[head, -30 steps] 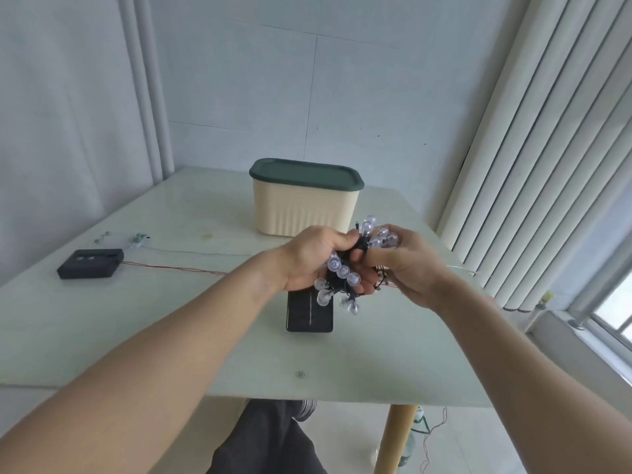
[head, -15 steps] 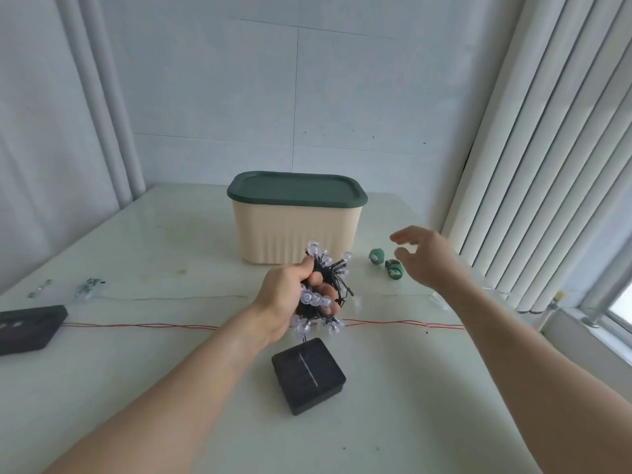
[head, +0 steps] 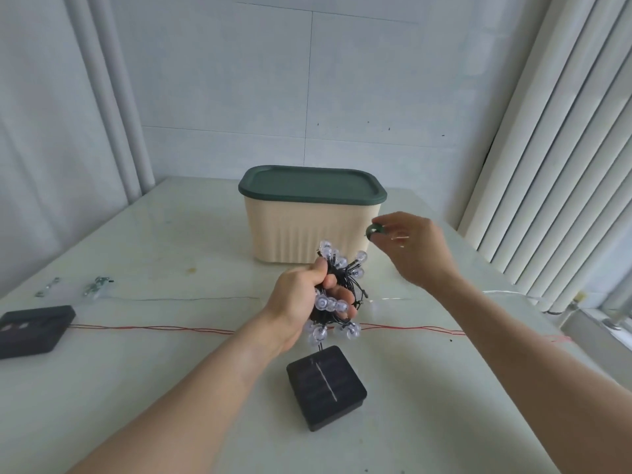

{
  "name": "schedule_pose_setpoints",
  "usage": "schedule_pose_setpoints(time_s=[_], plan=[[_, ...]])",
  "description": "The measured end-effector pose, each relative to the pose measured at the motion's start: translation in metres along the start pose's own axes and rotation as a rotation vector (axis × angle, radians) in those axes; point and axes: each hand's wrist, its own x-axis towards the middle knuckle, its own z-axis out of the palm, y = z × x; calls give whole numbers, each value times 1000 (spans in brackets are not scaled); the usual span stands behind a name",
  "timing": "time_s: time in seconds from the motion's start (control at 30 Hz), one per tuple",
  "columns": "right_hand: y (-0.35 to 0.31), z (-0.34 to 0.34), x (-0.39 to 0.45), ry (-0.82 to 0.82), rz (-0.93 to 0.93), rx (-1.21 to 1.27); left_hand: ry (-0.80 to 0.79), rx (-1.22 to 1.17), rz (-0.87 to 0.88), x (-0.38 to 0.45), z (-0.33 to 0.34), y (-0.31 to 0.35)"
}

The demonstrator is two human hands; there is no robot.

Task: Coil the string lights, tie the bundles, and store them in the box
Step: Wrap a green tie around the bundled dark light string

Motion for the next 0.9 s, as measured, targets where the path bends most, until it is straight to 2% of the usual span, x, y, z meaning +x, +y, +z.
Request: schedule_pose_setpoints(time_s=[0.1,0.17,0.27,0.4,0.5,0.67,0.8,0.9], plan=[[-31,-2,-35,14,-39,294,20,-16,-8,0,2,-2],[-40,3,-60,24,-67,376,35,-32,-15,0,3,-3],[-39,7,-78,85,-78,388,42,-33,-24,0,4,-4],[-38,3,-84,106,-109,236,57,-30,-29,-4,6,-6],[-44,1,-88,51,-158,278,30,-74,-40,-5,7,-8],[-46,3,-89,-164,-73,300,-74,-1,9,-7,2,-9],[-38,-2,-85,-244,-18,338,-54,112,29,-7,3,-8],[-35,-7,-81,-300,-32,357,-30,88,30,-6,4,-8]])
